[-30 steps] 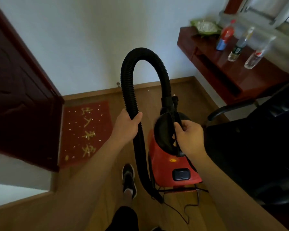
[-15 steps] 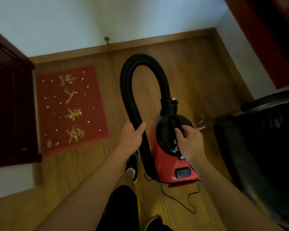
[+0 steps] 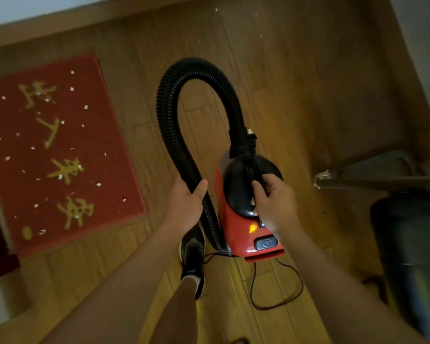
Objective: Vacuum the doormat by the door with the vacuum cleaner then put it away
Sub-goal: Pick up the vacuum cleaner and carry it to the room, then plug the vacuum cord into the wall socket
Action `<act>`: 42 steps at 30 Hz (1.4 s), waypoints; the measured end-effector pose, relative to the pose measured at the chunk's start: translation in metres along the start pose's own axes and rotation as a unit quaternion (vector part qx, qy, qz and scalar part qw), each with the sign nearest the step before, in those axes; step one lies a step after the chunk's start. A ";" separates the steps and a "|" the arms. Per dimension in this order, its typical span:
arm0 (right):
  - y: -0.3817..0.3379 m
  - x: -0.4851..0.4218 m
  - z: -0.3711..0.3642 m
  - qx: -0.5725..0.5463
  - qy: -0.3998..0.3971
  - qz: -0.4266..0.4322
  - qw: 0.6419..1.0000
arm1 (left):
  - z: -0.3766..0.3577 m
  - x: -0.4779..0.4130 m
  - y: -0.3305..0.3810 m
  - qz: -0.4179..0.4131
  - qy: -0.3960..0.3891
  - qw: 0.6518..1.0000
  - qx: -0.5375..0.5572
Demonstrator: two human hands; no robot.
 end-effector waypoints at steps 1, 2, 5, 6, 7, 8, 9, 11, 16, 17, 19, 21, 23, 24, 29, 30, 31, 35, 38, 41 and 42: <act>0.008 -0.011 -0.011 -0.002 -0.002 -0.004 1.000 | -0.005 -0.014 -0.007 0.011 0.000 1.000 0.004; 0.015 -0.021 -0.021 -0.003 -0.003 -0.006 1.000 | -0.010 -0.028 -0.013 0.015 -0.001 1.000 0.005; 0.038 -0.049 -0.052 -0.002 -0.008 -0.008 1.000 | -0.023 -0.064 -0.033 0.021 0.000 1.000 -0.009; 0.044 -0.058 -0.061 -0.001 -0.008 -0.007 1.000 | -0.027 -0.074 -0.038 0.021 0.003 1.000 -0.013; 0.050 -0.065 -0.069 0.001 -0.009 -0.007 1.000 | -0.030 -0.085 -0.045 0.018 0.005 1.000 -0.019; 0.057 -0.072 -0.078 0.000 -0.012 -0.007 1.000 | -0.033 -0.094 -0.051 0.015 0.007 1.000 -0.023; 0.063 -0.078 -0.085 -0.003 -0.016 -0.009 1.000 | -0.036 -0.103 -0.058 0.014 0.008 1.000 -0.025; 0.074 -0.087 -0.099 -0.008 -0.021 -0.011 1.000 | -0.041 -0.117 -0.071 0.022 0.006 0.999 -0.026; 0.094 -0.105 -0.124 -0.005 -0.033 -0.014 0.999 | -0.050 -0.144 -0.098 0.041 -0.012 0.999 -0.009; 0.098 -0.108 -0.128 -0.005 -0.033 -0.015 0.999 | -0.052 -0.147 -0.102 0.035 -0.010 0.999 -0.016; 0.107 -0.112 -0.136 -0.007 -0.035 -0.021 0.999 | -0.054 -0.153 -0.107 0.019 -0.002 0.999 -0.028; 0.116 -0.115 -0.143 -0.011 -0.034 -0.025 0.999 | -0.056 -0.157 -0.111 0.011 0.000 0.999 -0.040; 0.123 -0.118 -0.149 -0.018 -0.033 -0.028 0.999 | -0.058 -0.162 -0.114 0.011 -0.001 0.999 -0.046; 0.125 -0.119 -0.152 -0.022 -0.034 -0.032 0.999 | -0.058 -0.164 -0.116 0.012 0.000 0.999 -0.046; 0.132 -0.122 -0.164 -0.030 -0.039 -0.022 0.999 | -0.062 -0.175 -0.129 0.013 0.009 0.999 -0.036; 0.133 -0.122 -0.166 -0.035 -0.042 -0.024 0.998 | -0.062 -0.176 -0.131 0.011 0.008 0.999 -0.034; 0.134 -0.122 -0.167 -0.040 -0.043 -0.027 0.998 | -0.063 -0.177 -0.132 0.008 0.006 0.999 -0.034; 0.134 -0.121 -0.172 -0.049 -0.039 -0.035 0.997 | -0.063 -0.177 -0.134 -0.003 0.007 0.999 -0.038; 0.133 -0.120 -0.175 -0.044 -0.039 -0.027 0.998 | -0.062 -0.175 -0.137 -0.007 0.001 0.999 -0.038; 0.132 -0.118 -0.174 -0.041 -0.039 -0.028 0.998 | -0.061 -0.172 -0.139 -0.019 0.000 0.999 -0.043; 0.131 -0.117 -0.173 -0.038 -0.039 -0.026 0.998 | -0.061 -0.171 -0.140 -0.020 0.000 0.999 -0.044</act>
Point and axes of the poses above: each hand's wrist, its own x-axis away from the middle knuckle, its own z-axis out of the back of the hand, y = z × x, the point moved 2 cm from there along -x, towards the middle knuckle, and after that the axes turned 12 degrees about y, right-handed, at the moved point
